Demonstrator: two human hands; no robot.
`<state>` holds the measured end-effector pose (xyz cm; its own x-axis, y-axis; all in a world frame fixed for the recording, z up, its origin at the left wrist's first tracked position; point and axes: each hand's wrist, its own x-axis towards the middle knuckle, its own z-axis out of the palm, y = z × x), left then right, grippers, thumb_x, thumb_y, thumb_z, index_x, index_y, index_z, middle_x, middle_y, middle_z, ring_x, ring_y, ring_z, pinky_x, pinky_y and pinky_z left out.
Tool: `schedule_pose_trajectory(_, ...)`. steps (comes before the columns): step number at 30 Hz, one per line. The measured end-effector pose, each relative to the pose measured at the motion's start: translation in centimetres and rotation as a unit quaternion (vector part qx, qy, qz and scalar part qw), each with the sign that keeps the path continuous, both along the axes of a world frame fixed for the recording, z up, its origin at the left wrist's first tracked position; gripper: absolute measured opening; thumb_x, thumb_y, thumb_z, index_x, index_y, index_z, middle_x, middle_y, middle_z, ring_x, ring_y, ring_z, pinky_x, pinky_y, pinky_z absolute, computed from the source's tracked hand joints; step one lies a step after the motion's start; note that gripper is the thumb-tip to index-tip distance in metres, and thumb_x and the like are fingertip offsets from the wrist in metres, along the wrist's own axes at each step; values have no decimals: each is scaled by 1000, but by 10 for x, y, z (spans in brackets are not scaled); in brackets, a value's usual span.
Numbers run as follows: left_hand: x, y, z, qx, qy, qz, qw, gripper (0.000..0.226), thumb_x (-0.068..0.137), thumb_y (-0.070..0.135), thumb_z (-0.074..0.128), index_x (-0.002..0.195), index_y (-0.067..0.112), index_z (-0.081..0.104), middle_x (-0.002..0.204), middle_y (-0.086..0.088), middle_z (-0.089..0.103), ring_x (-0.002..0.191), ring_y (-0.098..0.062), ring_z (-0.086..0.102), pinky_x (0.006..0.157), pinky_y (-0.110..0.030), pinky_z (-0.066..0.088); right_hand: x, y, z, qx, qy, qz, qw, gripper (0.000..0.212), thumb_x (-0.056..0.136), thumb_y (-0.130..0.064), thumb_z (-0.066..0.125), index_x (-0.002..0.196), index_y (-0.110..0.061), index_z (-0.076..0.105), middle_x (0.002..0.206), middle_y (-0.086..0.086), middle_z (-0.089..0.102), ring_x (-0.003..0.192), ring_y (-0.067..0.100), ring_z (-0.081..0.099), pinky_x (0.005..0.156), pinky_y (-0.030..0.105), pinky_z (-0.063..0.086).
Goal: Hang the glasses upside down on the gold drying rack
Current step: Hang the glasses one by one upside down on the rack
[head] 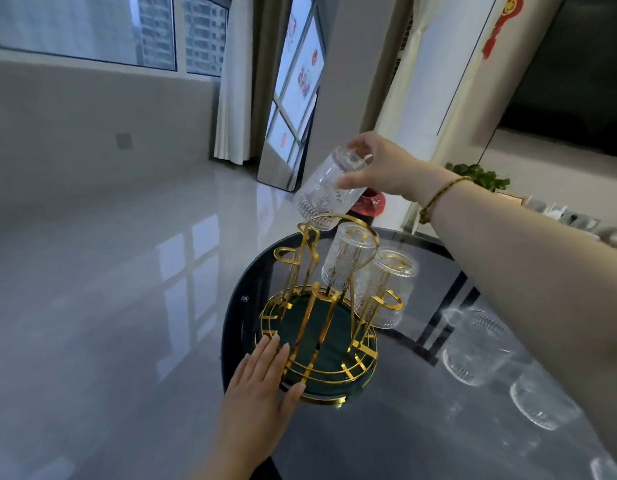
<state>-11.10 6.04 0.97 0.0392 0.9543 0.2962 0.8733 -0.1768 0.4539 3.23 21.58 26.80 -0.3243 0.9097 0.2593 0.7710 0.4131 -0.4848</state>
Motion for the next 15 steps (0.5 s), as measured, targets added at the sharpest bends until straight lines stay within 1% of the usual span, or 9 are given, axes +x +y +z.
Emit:
schedule_pose_trajectory(1,0,0,-4,-12,-7,-3,1000,59,83,61,9,130,30,-8,143,15,-11,127,-6,-23,105,-20,-18,-3,1,-1,-3,-5,6,1000,71,66,-27,73,125,-11,37,128,10,45,99,15,43,86,27,37)
schedule_pose_trajectory(2,-1,1,-7,-34,-14,-8,999,56,83,61,9,127,32,-13,139,17,-17,124,-4,-28,105,-23,-17,-7,3,-2,-10,-13,14,1000,70,66,-26,73,124,-11,37,128,10,45,99,14,42,86,26,36)
schedule_pose_trajectory(3,-1,1,-9,-44,-19,-10,999,56,83,62,9,125,34,-15,138,17,-19,123,-3,-32,105,-24,-17,-11,5,-4,-17,-20,19,999,69,67,-25,73,124,-12,38,129,10,45,101,14,41,86,25,35)
schedule_pose_trajectory(5,-2,2,-10,-39,-12,-12,999,60,77,70,-2,125,35,-15,137,18,-21,119,-2,-38,105,-25,-18,-16,8,-8,-28,-31,26,999,66,68,-25,72,124,-13,38,130,9,44,102,14,41,88,25,35)
schedule_pose_trajectory(7,-2,2,-10,-32,-10,-11,999,66,70,72,-9,126,36,-12,136,19,-19,117,0,-39,105,-26,-18,-19,10,-14,-40,-40,33,998,63,68,-26,71,122,-15,40,129,8,45,102,14,41,87,26,35)
schedule_pose_trajectory(9,-2,1,-11,-25,-22,-9,999,65,73,73,-3,126,36,-9,137,20,-15,119,-1,-36,106,-28,-19,-22,13,-21,-53,-61,42,996,62,68,-27,71,121,-17,41,129,8,45,102,14,41,86,27,36)
schedule_pose_trajectory(12,-4,2,-12,-27,-26,-10,999,57,76,63,2,125,38,-11,136,21,-18,117,4,-39,105,-25,-19,-26,16,-32,-56,-82,53,994,59,69,-29,71,119,-19,43,128,7,46,101,13,41,87,26,35)
schedule_pose_trajectory(15,-3,2,-11,-22,-17,-13,1000,60,74,72,-3,124,39,-11,134,22,-20,116,4,-40,103,-27,-22,-29,18,-35,-69,-81,59,993,58,69,-29,71,120,-21,44,129,7,46,103,14,41,89,27,34)
